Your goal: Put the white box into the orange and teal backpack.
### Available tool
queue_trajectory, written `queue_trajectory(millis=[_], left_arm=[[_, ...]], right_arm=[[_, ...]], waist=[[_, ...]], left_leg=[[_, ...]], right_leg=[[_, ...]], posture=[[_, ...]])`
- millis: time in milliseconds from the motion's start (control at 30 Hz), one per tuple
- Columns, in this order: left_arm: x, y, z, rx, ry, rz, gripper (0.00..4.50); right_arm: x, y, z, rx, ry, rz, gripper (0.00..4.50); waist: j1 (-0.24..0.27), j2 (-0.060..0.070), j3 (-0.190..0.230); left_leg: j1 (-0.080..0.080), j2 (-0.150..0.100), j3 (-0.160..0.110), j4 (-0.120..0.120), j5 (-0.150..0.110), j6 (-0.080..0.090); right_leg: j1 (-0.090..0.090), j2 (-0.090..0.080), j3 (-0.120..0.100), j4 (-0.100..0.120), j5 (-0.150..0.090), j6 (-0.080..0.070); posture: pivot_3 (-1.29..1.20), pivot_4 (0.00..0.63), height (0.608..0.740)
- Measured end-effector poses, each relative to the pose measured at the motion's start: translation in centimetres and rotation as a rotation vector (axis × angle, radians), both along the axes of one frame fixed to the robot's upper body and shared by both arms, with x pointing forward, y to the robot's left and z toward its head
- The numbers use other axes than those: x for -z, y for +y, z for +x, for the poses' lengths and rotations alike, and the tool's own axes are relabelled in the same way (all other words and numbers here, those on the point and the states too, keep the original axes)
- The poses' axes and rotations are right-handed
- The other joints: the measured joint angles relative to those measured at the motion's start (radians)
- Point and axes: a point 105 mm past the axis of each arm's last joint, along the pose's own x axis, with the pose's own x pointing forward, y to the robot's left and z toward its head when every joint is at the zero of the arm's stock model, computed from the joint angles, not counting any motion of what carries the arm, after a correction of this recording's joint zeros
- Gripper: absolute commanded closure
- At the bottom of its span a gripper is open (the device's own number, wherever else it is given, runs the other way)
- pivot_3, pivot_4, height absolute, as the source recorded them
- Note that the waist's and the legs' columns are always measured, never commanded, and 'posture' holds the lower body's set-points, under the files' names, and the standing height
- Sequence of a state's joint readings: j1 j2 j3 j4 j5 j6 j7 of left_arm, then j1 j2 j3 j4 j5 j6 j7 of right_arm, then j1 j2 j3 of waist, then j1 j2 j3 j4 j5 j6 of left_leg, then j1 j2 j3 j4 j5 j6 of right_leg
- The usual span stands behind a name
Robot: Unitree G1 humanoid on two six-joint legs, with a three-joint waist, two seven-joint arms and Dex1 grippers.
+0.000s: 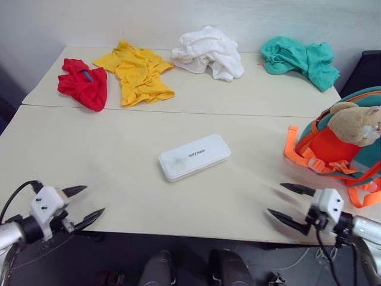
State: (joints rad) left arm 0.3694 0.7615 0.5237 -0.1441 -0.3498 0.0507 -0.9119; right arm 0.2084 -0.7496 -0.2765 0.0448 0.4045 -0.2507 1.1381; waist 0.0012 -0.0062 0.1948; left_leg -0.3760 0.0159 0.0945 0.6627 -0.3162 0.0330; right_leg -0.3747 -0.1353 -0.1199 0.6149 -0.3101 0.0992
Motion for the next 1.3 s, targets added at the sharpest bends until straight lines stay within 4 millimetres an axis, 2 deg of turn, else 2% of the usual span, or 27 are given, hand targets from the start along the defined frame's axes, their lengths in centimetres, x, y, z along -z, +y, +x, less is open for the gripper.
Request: queue_trajectory(millis=[133,300,467,533,567,633,700,767,833,867,900,1000,1033,1100,1233,1300], left_arm=[[-0.4,0.0,0.0,-0.018,-0.012,-0.052,0.0],[-0.8,-0.9,-0.3,0.003,0.052,-0.178,0.0],[-1.6,-1.1,-0.2,0.01,0.093,-0.215,0.0],[-3.1,-1.8,1.4,0.001,0.022,-0.248,0.0],[-4.0,-2.1,2.2,-0.008,-0.02,-0.258,0.39],[-5.3,-3.1,3.7,-0.019,-0.076,-0.25,0.9],[-5.3,-4.2,5.0,-0.034,-0.072,-0.233,1.58],[-4.3,-4.8,5.4,-0.048,-0.029,-0.22,2.2],[-3.4,-5.3,5.7,-0.062,0.008,-0.218,2.74],[-3.0,-5.8,6.3,-0.073,0.022,-0.217,2.93],[-2.7,-6.8,7.0,-0.067,0.032,-0.224,3.31],[-1.4,-9.3,7.7,-0.044,0.081,-0.27,4.33],[-1.2,-9.8,7.9,-0.046,0.089,-0.288,4.5],[-1.1,-10.7,8.2,-0.031,0.1,-0.304,4.5],[-0.8,-12.3,9.0,0.004,0.117,-0.284,4.5],[-0.4,-12.4,9.3,-0.011,0.134,-0.291,4.5]], right_arm=[[0.6,-0.4,-0.7,-0.029,0.017,-0.019,0.04],[0.5,-0.1,-0.2,-0.029,-0.018,0.002,0.04],[-1.1,1.7,2.9,0.002,-0.061,0.091,0.04],[-2.2,2.9,5.2,0.04,-0.061,0.123,0.04],[-2.6,3.5,6.1,0.051,-0.057,0.123,0.0],[-3.3,5.1,8.1,0.069,-0.059,0.125,0.0],[-4.0,6.9,9.9,0.091,-0.07,0.133,0.43],[-4.2,7.7,11.0,0.123,-0.088,0.121,0.98],[-4.1,7.5,12.1,0.184,-0.106,0.101,1.6],[-4.0,7.2,13.4,0.266,-0.131,0.092,1.82],[-4.1,7.4,14.5,0.325,-0.159,0.098,2.23],[-3.7,10.2,15.5,0.31,-0.202,0.105,3.34],[-3.3,10.7,15.5,0.297,-0.2,0.105,3.68],[-2.3,11.6,15.7,0.263,-0.178,0.1,4.36],[-1.8,13.4,15.4,0.146,-0.138,0.121,4.44],[-1.9,13.8,15.0,0.093,-0.128,0.129,4.44]], waist=[[-0.002,0.0,0.0],[-0.005,0.0,0.0],[-0.007,0.002,0.001],[-0.006,0.002,0.001],[-0.003,0.002,0.001],[-0.002,0.002,0.001],[-0.005,0.003,0.002],[-0.006,0.003,0.002],[-0.007,0.003,0.002],[-0.008,0.003,0.002],[-0.009,0.003,0.002],[-0.014,0.003,0.001],[-0.016,0.003,0.001],[-0.016,0.003,0.001],[-0.024,0.003,0.001],[-0.028,0.003,0.001]], left_leg=[[0.0,0.0,0.0,0.0,-0.002,-0.003],[0.001,0.001,0.001,0.0,-0.001,-0.002],[0.002,0.001,0.002,0.0,-0.002,-0.005],[0.002,0.001,0.002,0.0,-0.002,-0.006],[0.001,0.001,0.001,0.001,-0.002,-0.006],[0.001,0.001,0.001,0.0,-0.002,-0.006],[0.0,0.0,0.002,0.0,0.001,-0.002],[0.0,0.0,0.003,-0.001,0.001,-0.001],[-0.001,0.0,0.004,-0.001,0.002,-0.001],[-0.001,0.0,0.004,0.0,0.002,-0.001],[-0.001,0.0,0.005,0.001,0.003,0.0],[-0.001,0.0,0.005,0.001,0.004,0.0],[-0.001,0.0,0.005,0.0,0.004,-0.001],[-0.001,0.0,0.005,0.0,0.004,0.0],[-0.001,0.0,0.005,0.0,0.005,0.0],[-0.001,0.0,0.005,0.0,0.005,0.0]], right_leg=[[0.0,0.0,0.001,0.0,0.0,0.0],[0.0,0.001,0.001,0.001,0.0,0.0],[-0.001,0.001,0.003,0.002,0.0,-0.001],[-0.002,0.001,0.004,0.003,0.0,-0.001],[-0.002,0.0,0.004,0.003,-0.001,-0.001],[-0.002,0.0,0.004,0.003,-0.001,-0.001],[-0.003,0.001,0.004,0.004,-0.001,-0.001],[-0.003,0.002,0.003,0.006,-0.001,-0.001],[-0.004,0.003,0.003,0.006,-0.001,-0.001],[-0.004,0.003,0.003,0.007,-0.001,-0.001],[-0.004,0.003,0.004,0.006,0.0,0.0],[-0.005,0.004,0.004,0.008,0.0,0.0],[-0.005,0.004,0.004,0.008,0.0,0.0],[-0.005,0.004,0.004,0.008,0.0,0.0],[-0.004,0.004,0.004,0.008,0.0,0.0],[-0.004,0.004,0.004,0.008,0.0,0.0]], posture=[[0.0,0.15,0.74],[0.0,0.15,0.74],[0.0,0.15,0.74],[0.0,0.15,0.74],[0.0,0.15,0.74],[0.0,0.15,0.74],[0.0,0.15,0.74],[0.0,0.15,0.74],[0.0,0.15,0.74],[0.0,0.15,0.74],[0.0,0.15,0.74],[0.0,0.15,0.74],[0.0,0.15,0.74],[0.0,0.15,0.74],[0.0,0.15,0.74],[0.0,0.15,0.74]])
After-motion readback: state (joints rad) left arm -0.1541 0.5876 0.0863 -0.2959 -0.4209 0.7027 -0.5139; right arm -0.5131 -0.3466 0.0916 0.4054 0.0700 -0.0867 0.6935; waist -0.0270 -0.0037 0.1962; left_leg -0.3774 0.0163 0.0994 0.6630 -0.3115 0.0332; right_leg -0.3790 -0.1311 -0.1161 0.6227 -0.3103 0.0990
